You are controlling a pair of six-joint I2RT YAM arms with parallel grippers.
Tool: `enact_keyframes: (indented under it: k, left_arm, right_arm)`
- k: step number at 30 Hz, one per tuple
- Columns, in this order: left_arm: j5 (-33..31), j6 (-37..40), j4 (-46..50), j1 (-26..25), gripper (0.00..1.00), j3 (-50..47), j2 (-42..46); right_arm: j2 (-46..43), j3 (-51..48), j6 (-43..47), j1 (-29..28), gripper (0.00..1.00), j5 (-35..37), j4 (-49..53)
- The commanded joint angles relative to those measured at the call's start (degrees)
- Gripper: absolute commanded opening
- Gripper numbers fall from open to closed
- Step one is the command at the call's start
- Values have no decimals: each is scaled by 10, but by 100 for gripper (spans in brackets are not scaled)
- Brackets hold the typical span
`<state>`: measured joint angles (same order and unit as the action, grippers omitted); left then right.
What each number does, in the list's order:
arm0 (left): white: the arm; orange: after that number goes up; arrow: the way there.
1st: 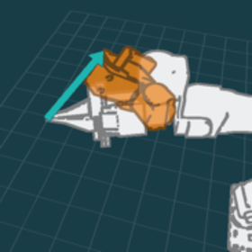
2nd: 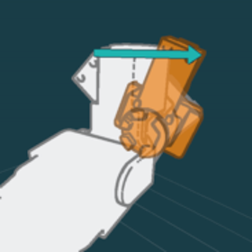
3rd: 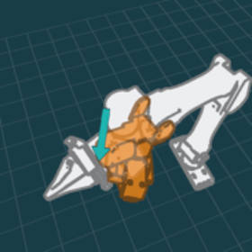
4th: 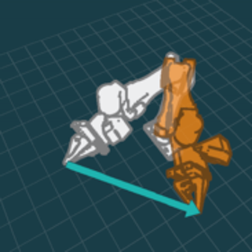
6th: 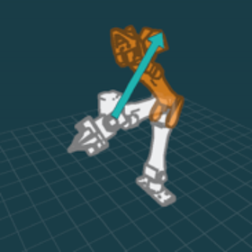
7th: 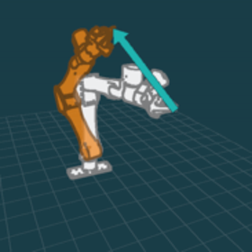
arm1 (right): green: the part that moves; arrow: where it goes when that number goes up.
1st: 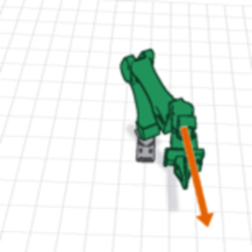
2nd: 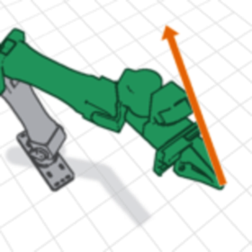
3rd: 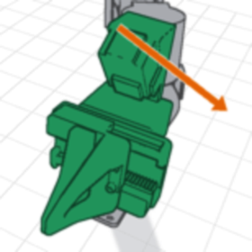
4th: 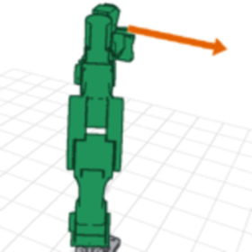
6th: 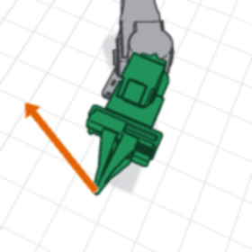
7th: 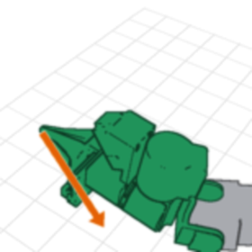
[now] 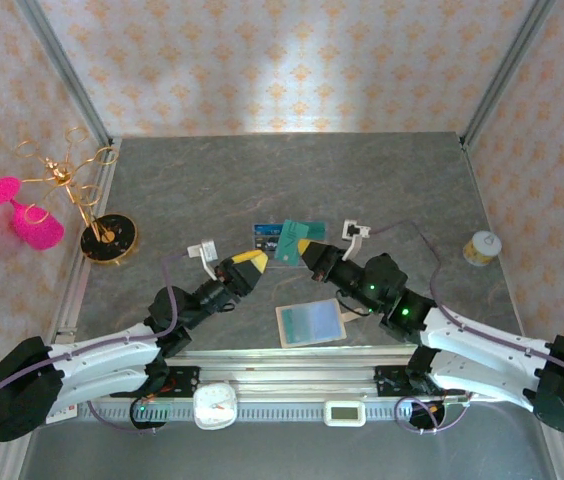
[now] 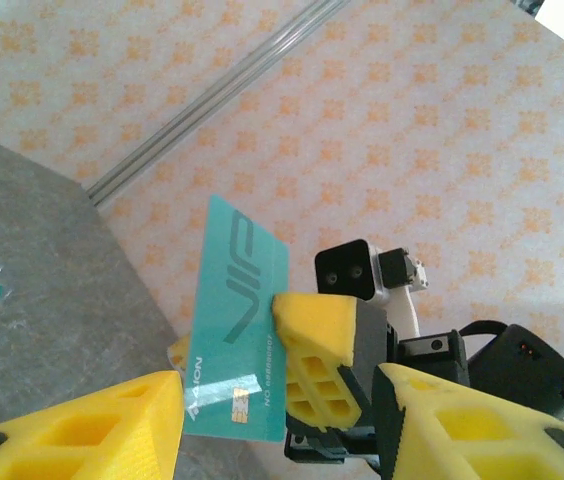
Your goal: Take the credit cards out of the card holder
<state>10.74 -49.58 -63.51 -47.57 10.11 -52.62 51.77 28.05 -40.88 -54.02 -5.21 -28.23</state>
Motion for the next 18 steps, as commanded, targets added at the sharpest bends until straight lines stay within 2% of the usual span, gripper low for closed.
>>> enact_keyframes:
  k: [1,12,15,18]
  left_arm:
    - [-17,-6,-34,4,50,0,6]
    - [-13,-10,-76,3,50,6,-11]
    - [-6,-11,-87,4,45,14,-20]
    - [-5,-16,-101,3,35,13,-25]
  right_arm:
    - [6,29,7,-15,0,25,-67]
    - [72,52,13,-37,0,18,-127]
    - [97,49,15,-46,0,28,-149]
    - [116,46,18,-59,0,49,-164]
